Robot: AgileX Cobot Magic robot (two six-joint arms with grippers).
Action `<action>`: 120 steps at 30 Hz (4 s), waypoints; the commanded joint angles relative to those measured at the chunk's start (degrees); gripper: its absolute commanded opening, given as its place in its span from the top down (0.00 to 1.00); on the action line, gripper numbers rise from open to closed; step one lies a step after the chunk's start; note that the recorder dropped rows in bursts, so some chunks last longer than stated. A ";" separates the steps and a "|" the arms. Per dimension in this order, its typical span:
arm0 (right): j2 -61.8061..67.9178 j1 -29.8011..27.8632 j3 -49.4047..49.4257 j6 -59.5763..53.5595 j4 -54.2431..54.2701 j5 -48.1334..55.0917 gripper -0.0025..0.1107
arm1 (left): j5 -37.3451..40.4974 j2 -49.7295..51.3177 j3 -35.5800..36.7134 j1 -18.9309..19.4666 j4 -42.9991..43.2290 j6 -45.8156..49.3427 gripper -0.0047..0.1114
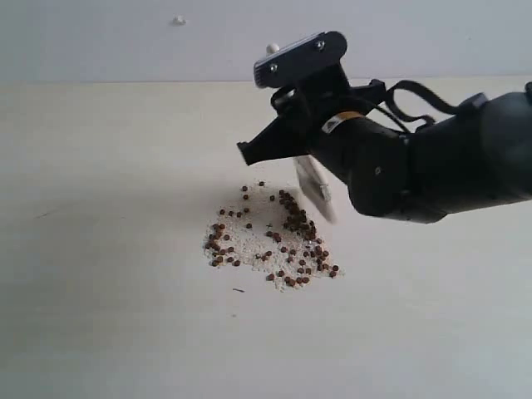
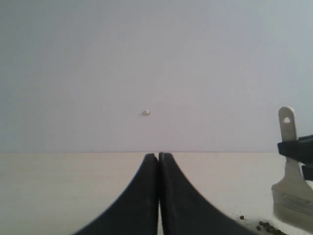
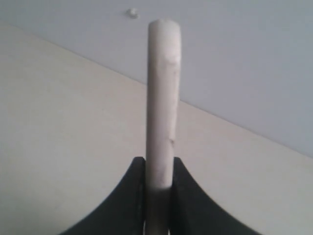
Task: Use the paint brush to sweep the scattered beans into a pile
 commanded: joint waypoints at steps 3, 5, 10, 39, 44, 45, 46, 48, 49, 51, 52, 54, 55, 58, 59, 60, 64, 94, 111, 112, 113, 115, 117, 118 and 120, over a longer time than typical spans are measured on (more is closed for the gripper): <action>-6.26 -0.12 -0.11 -30.14 32.01 -3.26 0.98 | 0.39 0.30 0.14 -0.20 -0.35 0.10 0.96; -6.82 -0.12 0.97 -35.02 40.01 -5.00 0.98 | 0.39 0.30 0.14 -0.20 -0.35 0.10 0.96; -7.05 4.63 8.08 -28.00 42.68 -13.03 0.98 | 0.39 0.30 0.14 -0.20 -0.35 0.10 0.96; 8.61 17.55 0.75 6.97 34.00 -21.33 0.98 | 0.39 0.30 0.14 -0.35 -0.35 0.09 0.96; 12.18 17.55 -6.04 6.02 34.12 -23.14 0.98 | 0.39 0.30 0.14 -0.87 -0.35 0.09 0.96; 12.21 17.55 -7.02 5.64 34.21 -23.15 0.98 | 0.39 0.30 0.14 -0.87 -0.35 0.09 0.96; 12.21 17.55 -7.36 4.74 34.21 -23.15 0.98 | 0.39 0.30 0.14 -0.87 -0.35 0.09 0.96; 11.16 17.85 -7.69 2.49 34.72 -23.60 0.98 | 0.39 0.30 0.14 -0.87 -0.35 0.09 0.96; 10.45 17.85 -7.69 1.26 35.64 -23.73 0.98 | 0.39 0.30 0.14 -0.87 -0.35 0.09 0.96; 8.69 18.13 -7.69 -2.51 37.99 -24.84 0.98 | 0.39 0.30 0.14 -0.87 -0.35 0.09 0.96; 7.62 18.25 -7.56 -5.02 39.24 -26.29 0.98 | 0.39 0.30 0.14 -0.87 -0.35 0.09 0.96; 5.46 18.25 -7.56 -10.38 41.89 -28.36 0.98 | 0.39 0.30 0.14 -0.87 -0.35 0.09 0.96; 4.33 18.25 -7.56 -13.41 42.64 -28.55 0.98 | 0.39 0.30 0.14 -0.87 -0.35 0.09 0.96; 1.20 18.25 -7.56 -20.44 43.81 -28.32 0.98 | 0.39 0.30 0.14 -0.87 -0.35 0.09 0.96; 0.28 18.25 -7.56 -21.99 44.27 -28.33 0.98 | 0.39 0.30 0.14 -0.87 -0.35 0.09 0.96; -0.36 18.25 -7.56 -23.18 44.49 -28.44 0.98 | 0.39 0.30 0.14 -0.87 -0.35 0.09 0.96; -1.21 17.67 -7.13 -27.23 42.09 -28.71 0.98 | 0.39 0.30 0.14 -0.87 -0.35 0.09 0.96; 4.67 -3.08 1.51 11.93 -20.44 -2.69 0.98 | 0.39 0.30 0.14 -0.88 -0.35 0.26 0.96; 5.46 -3.20 1.70 -1.94 -10.94 -13.60 0.98 | 0.39 0.30 0.14 -0.88 -0.35 0.39 0.96; 5.46 -3.20 1.73 -1.94 -11.49 -13.46 0.98 | 0.39 0.30 0.14 -0.88 -0.35 0.39 0.96; 5.46 -3.20 1.73 -1.94 -12.09 -13.14 0.98 | 0.39 0.30 0.14 -0.88 -0.35 0.39 0.96; 6.19 -3.20 1.73 -1.68 -13.40 -13.14 0.98 | 0.39 0.30 0.14 -0.88 -0.35 0.39 0.96; 7.91 -3.20 1.73 -0.07 -16.13 -13.14 0.98 | 0.39 0.30 0.14 -0.88 -0.35 0.39 0.96; 9.02 -3.20 1.73 1.94 -17.61 -13.14 0.98 | 0.39 0.30 0.14 -0.88 -0.35 0.39 0.96; 10.24 -3.20 1.73 6.43 -20.56 -12.55 0.98 | 0.39 0.30 0.14 -0.88 -0.35 0.50 0.96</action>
